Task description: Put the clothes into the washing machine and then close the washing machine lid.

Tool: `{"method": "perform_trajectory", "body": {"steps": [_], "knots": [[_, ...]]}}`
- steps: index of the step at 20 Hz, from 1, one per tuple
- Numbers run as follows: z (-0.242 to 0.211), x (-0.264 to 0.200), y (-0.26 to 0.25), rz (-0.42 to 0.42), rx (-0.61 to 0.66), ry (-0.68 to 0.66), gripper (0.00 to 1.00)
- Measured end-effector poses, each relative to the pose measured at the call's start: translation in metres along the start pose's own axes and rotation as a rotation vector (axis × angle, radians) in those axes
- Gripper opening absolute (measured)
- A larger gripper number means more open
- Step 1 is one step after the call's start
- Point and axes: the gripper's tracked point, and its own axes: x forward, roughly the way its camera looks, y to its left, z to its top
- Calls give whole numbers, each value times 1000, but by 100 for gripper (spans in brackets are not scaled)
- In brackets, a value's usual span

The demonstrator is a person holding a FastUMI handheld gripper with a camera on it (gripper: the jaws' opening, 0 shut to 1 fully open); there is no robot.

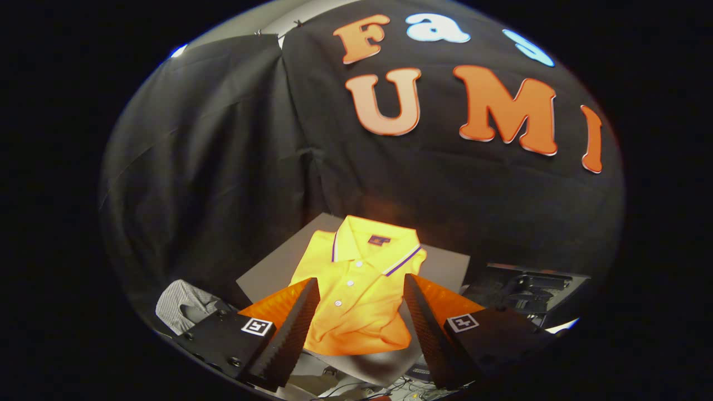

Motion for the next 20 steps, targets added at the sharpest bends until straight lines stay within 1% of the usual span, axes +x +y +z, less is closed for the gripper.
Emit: {"method": "perform_trajectory", "body": {"steps": [2,6,9,10,13,15,18,20], "knots": [[-9,30,-1,-1,22,101,98],[-35,81,0,35,102,261,98],[-58,116,-2,-20,119,371,98],[-62,120,0,-28,109,400,98],[-66,118,-1,-76,11,443,98],[-67,117,-1,-95,-13,465,98],[-68,119,-1,-96,-7,502,98],[-68,118,-2,-81,-44,507,97]]}}
